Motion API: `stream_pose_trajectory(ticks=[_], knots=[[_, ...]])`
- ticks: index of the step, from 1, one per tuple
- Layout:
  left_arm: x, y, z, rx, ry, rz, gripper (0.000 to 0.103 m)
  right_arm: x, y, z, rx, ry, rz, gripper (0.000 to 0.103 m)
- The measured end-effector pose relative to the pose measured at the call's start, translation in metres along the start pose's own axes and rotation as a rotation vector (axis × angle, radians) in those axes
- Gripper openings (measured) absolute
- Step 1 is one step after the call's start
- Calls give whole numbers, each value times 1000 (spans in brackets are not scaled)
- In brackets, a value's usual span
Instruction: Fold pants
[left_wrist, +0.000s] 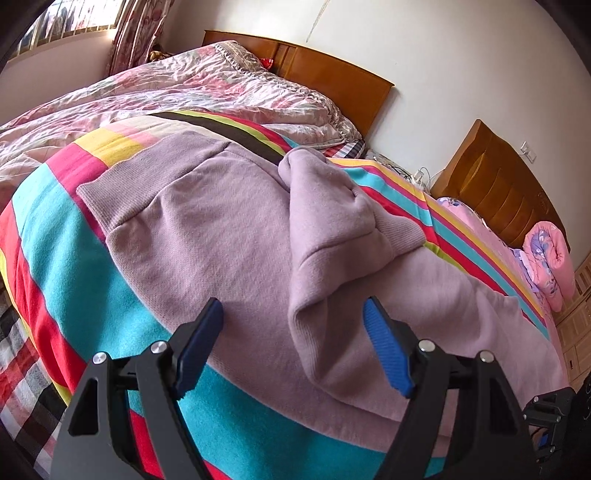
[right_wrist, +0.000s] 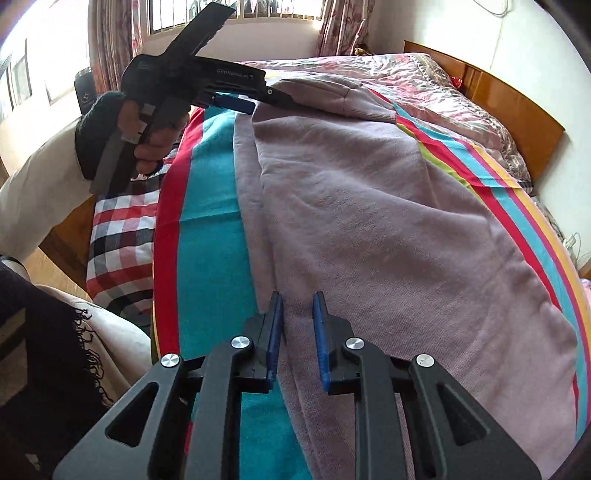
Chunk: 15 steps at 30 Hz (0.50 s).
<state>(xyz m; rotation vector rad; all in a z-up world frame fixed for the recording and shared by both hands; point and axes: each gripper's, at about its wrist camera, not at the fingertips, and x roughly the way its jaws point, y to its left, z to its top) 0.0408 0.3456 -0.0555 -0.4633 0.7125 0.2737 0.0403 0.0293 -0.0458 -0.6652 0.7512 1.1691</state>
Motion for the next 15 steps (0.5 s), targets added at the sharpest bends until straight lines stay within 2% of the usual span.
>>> stream_pose_trajectory(ticks=[1,2,4,5,8,12,15], knots=[[0,-2,1,11,-10,13,58,0,2,0,-10,6,-12,18],[1,-4,2,23,-14,26,32,0,4,1,-24,9,-24,17],[5,-4,2,31,4,11,14,0,8,0,-49,6,-43,15],[4,-5,2,31,2,0,8,-1,8,0,-51,0,-52,7],[-13,-10,7,31,-50,-25,7,-13,-1,1,-6,-54,-48,3],[-49,-12,23,14,-136,-66,7,-42,-15,9,58,-136,22,3],[-51,-14,23,40,-120,-22,7,-43,-11,10,34,-122,67,3]])
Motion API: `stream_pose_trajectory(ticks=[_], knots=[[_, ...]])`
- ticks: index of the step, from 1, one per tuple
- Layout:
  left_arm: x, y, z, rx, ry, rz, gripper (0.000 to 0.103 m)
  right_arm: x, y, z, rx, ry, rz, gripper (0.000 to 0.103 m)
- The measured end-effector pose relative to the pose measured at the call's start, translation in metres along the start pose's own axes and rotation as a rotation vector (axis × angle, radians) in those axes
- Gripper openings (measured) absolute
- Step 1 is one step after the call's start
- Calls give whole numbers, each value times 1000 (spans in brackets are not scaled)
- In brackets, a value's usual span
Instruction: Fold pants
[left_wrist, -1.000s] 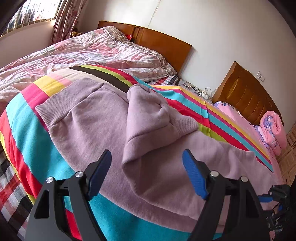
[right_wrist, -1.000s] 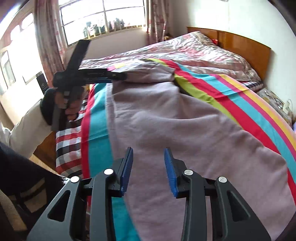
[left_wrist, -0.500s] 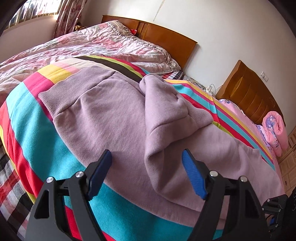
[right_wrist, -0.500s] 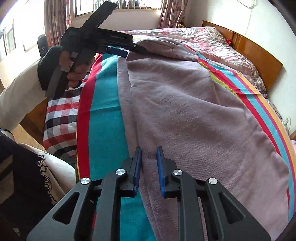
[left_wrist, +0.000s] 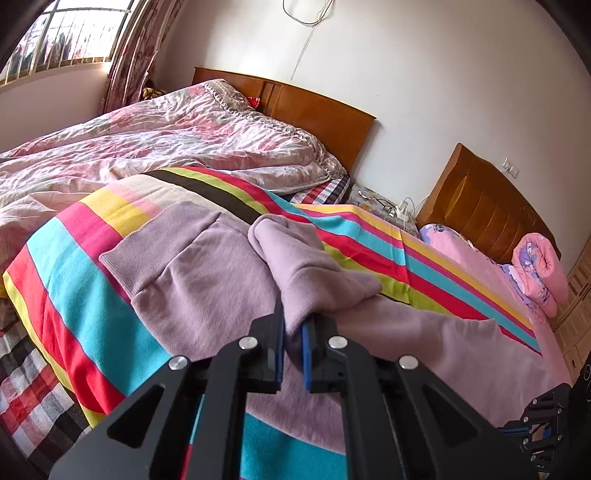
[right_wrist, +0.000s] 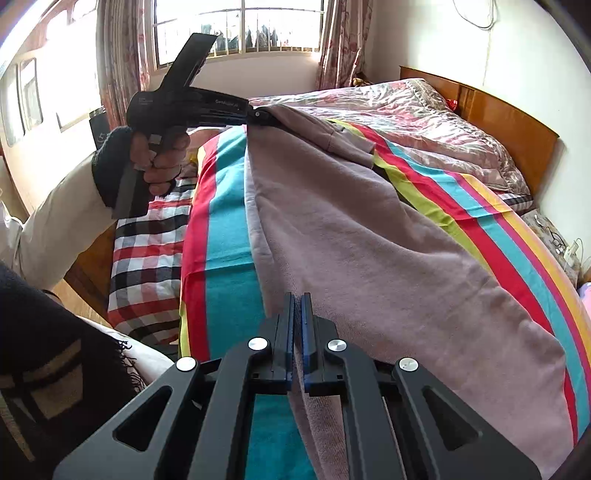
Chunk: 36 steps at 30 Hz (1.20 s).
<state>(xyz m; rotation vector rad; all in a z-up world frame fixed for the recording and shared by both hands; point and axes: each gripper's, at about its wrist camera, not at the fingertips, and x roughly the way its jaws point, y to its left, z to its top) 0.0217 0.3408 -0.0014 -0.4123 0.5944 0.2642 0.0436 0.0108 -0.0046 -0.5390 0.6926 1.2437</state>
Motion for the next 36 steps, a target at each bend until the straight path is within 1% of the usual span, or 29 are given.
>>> stream_pose_trajectory(ticks=[1,2,3,4,5,6,7,8,9,10,11,12,14,16,17,19,21,23,24,25,26,27,28,29,30,31,33,34,36], knots=[[6,2,-5,0,31,23,8,8,2,-3,-7,33,15,4],[16,6,-12,-7,73,48,12,19,4,-8,-10,71,29,6],[24,12,-20,-13,114,70,14,30,5,-12,-14,106,23,6],[33,17,-27,-16,154,92,27,37,4,-16,-6,117,27,12],[37,20,-31,-10,172,102,40,36,1,-16,21,101,62,18],[35,21,-33,1,155,81,42,36,-3,-15,43,109,76,26],[30,20,-32,6,135,85,63,34,-5,-13,49,110,57,44],[24,21,-29,9,101,114,82,30,-9,-10,54,97,44,51],[17,21,-25,15,58,144,84,25,-13,-7,63,78,58,51],[10,21,-20,24,30,154,84,21,-19,-3,73,60,67,51],[6,18,-15,39,14,152,84,17,-24,2,79,42,52,51],[3,12,-11,70,4,151,84,16,-32,9,93,29,36,51],[2,-9,-5,172,-3,152,84,18,-51,24,136,4,24,51],[10,-39,-5,308,12,142,84,26,-72,40,174,-19,-10,51],[17,-52,-5,383,23,162,84,31,-83,48,200,-31,-20,51],[39,-77,-10,544,47,242,84,40,-100,60,268,-63,3,51],[62,-94,-18,707,74,306,84,47,-108,67,310,-96,20,51],[80,-108,-27,853,114,318,84,54,-110,71,330,-108,33,51],[87,-112,-31,898,126,310,84,58,-108,71,336,-107,36,51],[93,-112,-32,915,134,309,82,61,-107,71,335,-99,41,51],[99,-110,-31,911,143,315,74,64,-104,70,331,-90,36,51],[106,-106,-28,892,167,309,65,67,-103,68,327,-79,31,51],[110,-100,-25,859,185,298,36,69,-103,66,328,-71,28,51],[110,-93,-20,809,178,283,23,69,-103,65,332,-68,25,51],[102,-84,-12,723,143,236,19,69,-105,64,338,-67,19,51],[92,-72,0,601,114,165,13,69,-106,63,345,-67,14,51],[66,-31,24,280,35,-31,12,67,-109,62,354,-70,7,51],[54,-2,33,98,-17,-128,12,66,-111,62,355,-71,6,51],[44,60,37,-254,-66,-236,12,68,-112,63,351,-69,8,51]])
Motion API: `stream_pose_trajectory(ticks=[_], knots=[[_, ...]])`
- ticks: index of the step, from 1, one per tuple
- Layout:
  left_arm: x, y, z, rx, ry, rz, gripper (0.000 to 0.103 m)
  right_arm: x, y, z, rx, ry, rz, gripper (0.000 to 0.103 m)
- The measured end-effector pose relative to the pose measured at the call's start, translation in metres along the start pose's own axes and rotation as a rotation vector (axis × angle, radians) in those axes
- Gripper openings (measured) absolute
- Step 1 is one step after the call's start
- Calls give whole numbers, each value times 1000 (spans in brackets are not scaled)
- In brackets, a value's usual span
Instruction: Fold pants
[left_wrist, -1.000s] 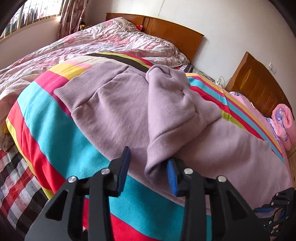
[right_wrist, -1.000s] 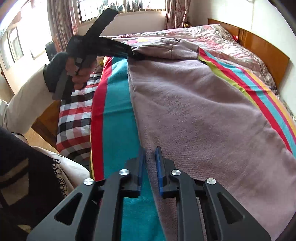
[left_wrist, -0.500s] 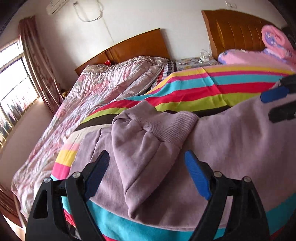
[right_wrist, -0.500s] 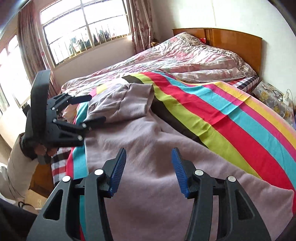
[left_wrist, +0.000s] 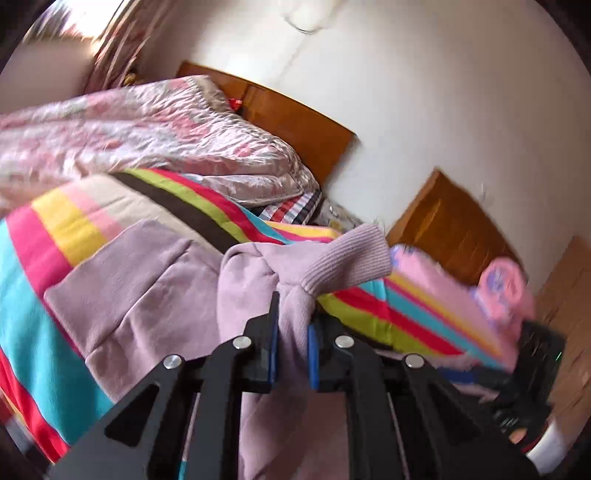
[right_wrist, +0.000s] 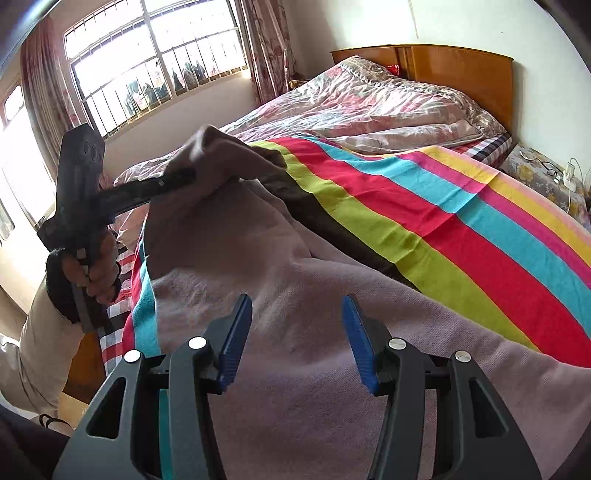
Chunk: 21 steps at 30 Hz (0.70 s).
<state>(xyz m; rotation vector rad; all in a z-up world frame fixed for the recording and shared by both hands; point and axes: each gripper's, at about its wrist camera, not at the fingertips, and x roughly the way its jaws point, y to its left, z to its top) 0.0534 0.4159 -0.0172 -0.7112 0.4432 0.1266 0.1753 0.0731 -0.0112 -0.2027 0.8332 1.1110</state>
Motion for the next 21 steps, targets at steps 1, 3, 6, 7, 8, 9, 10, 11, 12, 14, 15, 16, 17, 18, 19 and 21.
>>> stream_pose_trajectory(ticks=[1,3,6,7,8,9,10,11,12,14,15,16,17,18,19,21], knots=[[-7,29,3,-154,-22,-41,13,2,0,0,-4,3,1,51],[-13,69,3,-329,-7,-91,17,7,2,1,-11,12,10,51],[-18,87,-3,-337,50,-54,35,20,8,10,-37,34,26,51],[-18,88,-5,-326,67,-63,53,25,12,15,-58,41,30,51],[-19,88,-7,-319,71,-82,63,29,16,22,-81,43,38,51],[-22,89,-7,-311,63,-91,65,35,20,31,-102,42,50,51],[-25,89,-7,-299,53,-83,67,40,25,41,-121,38,65,51],[-27,89,-7,-290,44,-74,69,47,30,52,-139,32,80,51],[-29,90,-6,-292,34,-80,70,54,34,64,-155,27,95,51],[-35,92,-8,-306,15,-95,77,73,43,89,-175,26,127,51],[-38,93,-10,-302,12,-86,77,83,47,101,-182,27,144,51],[-40,94,-12,-296,14,-72,77,95,50,114,-189,27,159,51],[-44,96,-13,-297,5,-48,77,106,52,125,-191,33,178,51],[-50,100,-16,-309,-14,-24,77,120,53,137,-190,43,193,51],[-55,106,-17,-328,-28,-22,76,132,53,147,-189,47,197,50],[-64,120,-18,-373,-69,-14,76,158,51,167,-185,68,213,46]])
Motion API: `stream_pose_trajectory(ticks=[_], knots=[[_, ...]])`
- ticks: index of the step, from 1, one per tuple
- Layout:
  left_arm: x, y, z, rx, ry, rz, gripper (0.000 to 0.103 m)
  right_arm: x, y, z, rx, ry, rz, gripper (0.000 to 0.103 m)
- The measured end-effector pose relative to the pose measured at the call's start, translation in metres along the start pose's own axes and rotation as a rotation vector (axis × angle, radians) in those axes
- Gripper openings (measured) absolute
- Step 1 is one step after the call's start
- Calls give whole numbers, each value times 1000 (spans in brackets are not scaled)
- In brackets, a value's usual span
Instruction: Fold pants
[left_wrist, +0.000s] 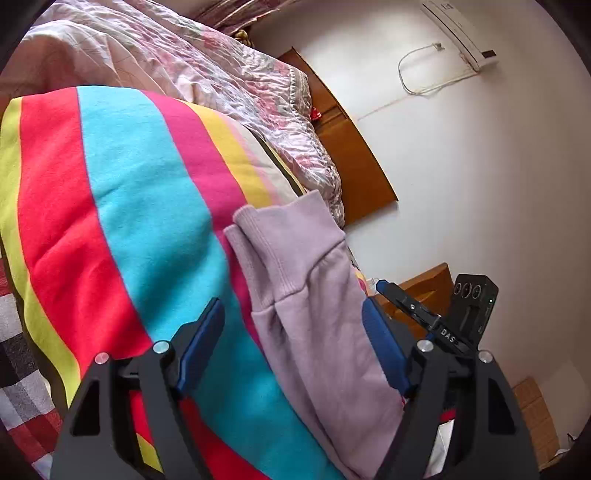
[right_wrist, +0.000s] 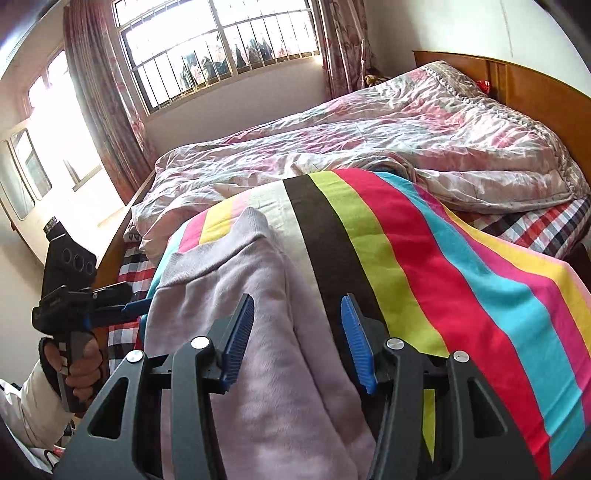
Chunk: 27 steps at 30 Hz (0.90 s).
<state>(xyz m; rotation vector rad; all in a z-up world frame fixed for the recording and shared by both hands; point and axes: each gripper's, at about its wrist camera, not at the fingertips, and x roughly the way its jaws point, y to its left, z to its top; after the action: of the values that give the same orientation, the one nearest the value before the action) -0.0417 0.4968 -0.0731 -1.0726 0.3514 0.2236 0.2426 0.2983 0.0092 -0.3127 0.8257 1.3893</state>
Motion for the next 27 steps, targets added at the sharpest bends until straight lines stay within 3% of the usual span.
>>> stream_pose_trajectory(ticks=[2,5,7,11,18,22,27], knots=[[-4,7,3,-11,-10,18,63,25,-12,17,21,24,17,35],[7,5,8,42,6,103,48,58,-25,33,44,64,38,24],[11,6,12,42,4,133,46,73,-30,37,50,84,47,23],[10,12,10,22,-15,127,48,90,-21,37,-24,118,49,24],[8,-1,4,81,-29,146,58,74,35,25,-248,148,190,24],[14,-4,3,109,-28,155,65,61,63,8,-394,177,175,24],[15,-8,1,130,-24,168,66,68,40,6,-289,230,202,26]])
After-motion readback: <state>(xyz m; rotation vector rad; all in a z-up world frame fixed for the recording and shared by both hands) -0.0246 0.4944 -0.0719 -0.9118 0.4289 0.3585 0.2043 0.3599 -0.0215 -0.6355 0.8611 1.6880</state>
